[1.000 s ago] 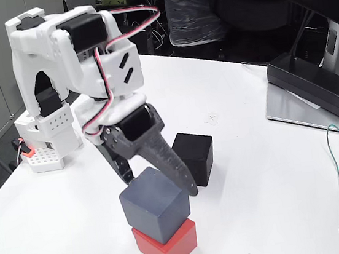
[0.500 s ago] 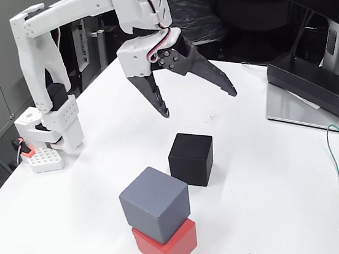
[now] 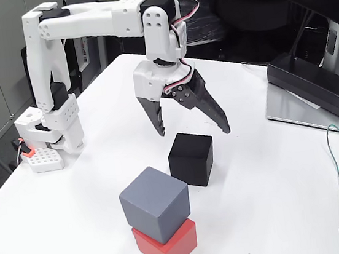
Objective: Stack the three blocks in an ordered color.
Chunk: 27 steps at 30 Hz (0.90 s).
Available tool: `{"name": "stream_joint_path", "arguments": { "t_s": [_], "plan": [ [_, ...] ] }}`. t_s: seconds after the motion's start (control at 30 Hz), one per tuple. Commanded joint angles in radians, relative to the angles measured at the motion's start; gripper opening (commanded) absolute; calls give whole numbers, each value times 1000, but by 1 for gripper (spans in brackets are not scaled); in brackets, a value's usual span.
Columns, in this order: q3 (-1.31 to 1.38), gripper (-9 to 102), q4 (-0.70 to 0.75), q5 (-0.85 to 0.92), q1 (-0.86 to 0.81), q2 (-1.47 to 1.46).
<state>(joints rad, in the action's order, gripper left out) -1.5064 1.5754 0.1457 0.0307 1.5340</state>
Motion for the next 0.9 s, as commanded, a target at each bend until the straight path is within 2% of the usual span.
{"name": "stream_joint_path", "arguments": {
  "t_s": [0.0,0.3,0.63,0.73,0.87],
  "plan": [
    [0,45,-5,-8,2,-31],
    [14,45,-8,-6,2,-153],
    [14,45,-8,-6,3,-164],
    [14,40,-8,-6,3,-164],
    [17,28,-9,-6,3,-164]
  ]
}}
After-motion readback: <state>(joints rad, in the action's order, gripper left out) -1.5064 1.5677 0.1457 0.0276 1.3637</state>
